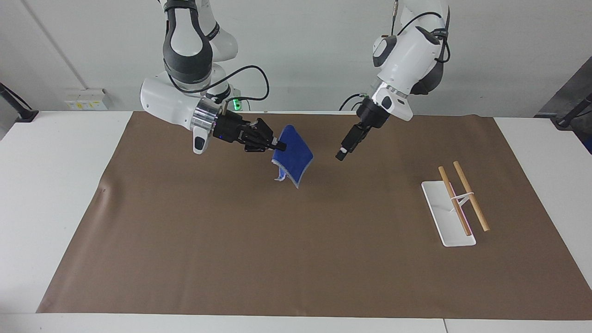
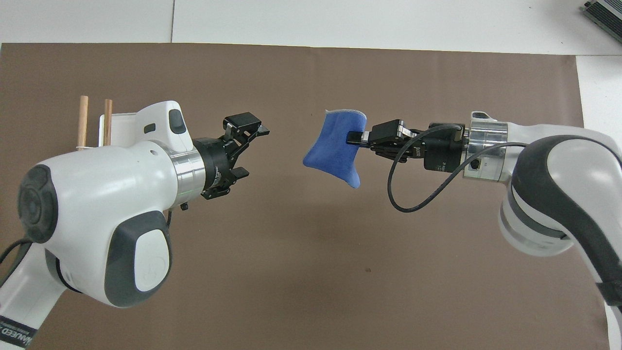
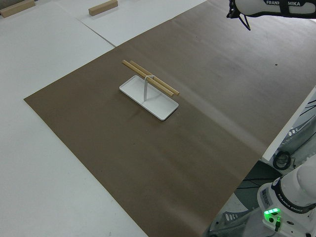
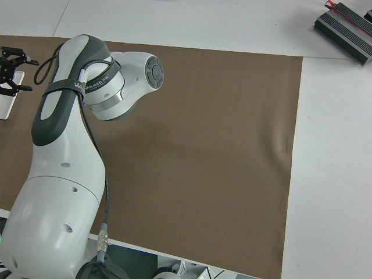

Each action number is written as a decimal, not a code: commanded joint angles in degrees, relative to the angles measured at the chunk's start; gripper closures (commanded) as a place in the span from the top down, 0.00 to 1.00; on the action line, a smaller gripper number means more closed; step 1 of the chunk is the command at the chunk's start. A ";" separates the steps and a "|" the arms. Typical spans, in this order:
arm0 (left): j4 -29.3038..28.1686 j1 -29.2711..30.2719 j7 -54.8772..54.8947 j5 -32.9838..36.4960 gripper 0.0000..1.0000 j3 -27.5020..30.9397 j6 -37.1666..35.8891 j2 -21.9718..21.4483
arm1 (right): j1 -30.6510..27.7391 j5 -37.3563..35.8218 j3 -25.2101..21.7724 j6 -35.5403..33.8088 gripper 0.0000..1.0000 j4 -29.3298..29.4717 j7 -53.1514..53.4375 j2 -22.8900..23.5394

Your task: Right arm passes towel to left arm to hang

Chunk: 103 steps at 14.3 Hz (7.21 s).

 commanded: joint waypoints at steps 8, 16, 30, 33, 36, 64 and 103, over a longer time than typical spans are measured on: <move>-1.71 -7.40 -13.46 -4.73 1.00 0.85 13.07 0.96 | -0.51 3.19 2.53 1.39 0.00 -0.98 -0.45 -1.63; -1.62 -8.02 -17.60 -4.82 0.05 1.11 15.54 1.14 | -0.42 3.10 2.53 3.06 0.00 -1.07 -0.45 -1.71; -2.23 0.49 -11.56 -3.94 0.00 1.29 15.36 0.87 | -0.51 -23.04 2.27 12.46 1.00 -0.46 6.47 -2.33; -3.38 4.71 -7.24 -3.94 0.00 1.29 15.36 0.70 | -1.04 -43.66 1.92 12.47 1.00 -0.19 14.21 -2.51; -3.47 9.63 -6.53 -3.94 0.00 1.37 15.45 0.87 | -1.04 -62.76 1.92 11.59 1.00 0.33 21.07 -2.59; -17.53 37.94 -11.45 -4.56 0.00 1.29 26.00 -0.10 | -10.88 -83.29 -5.64 -37.01 1.00 25.91 17.31 -3.66; 14.97 26.87 60.05 23.74 1.00 1.20 -27.14 1.40 | -10.88 -83.20 -5.46 -36.14 1.00 20.90 17.13 -6.02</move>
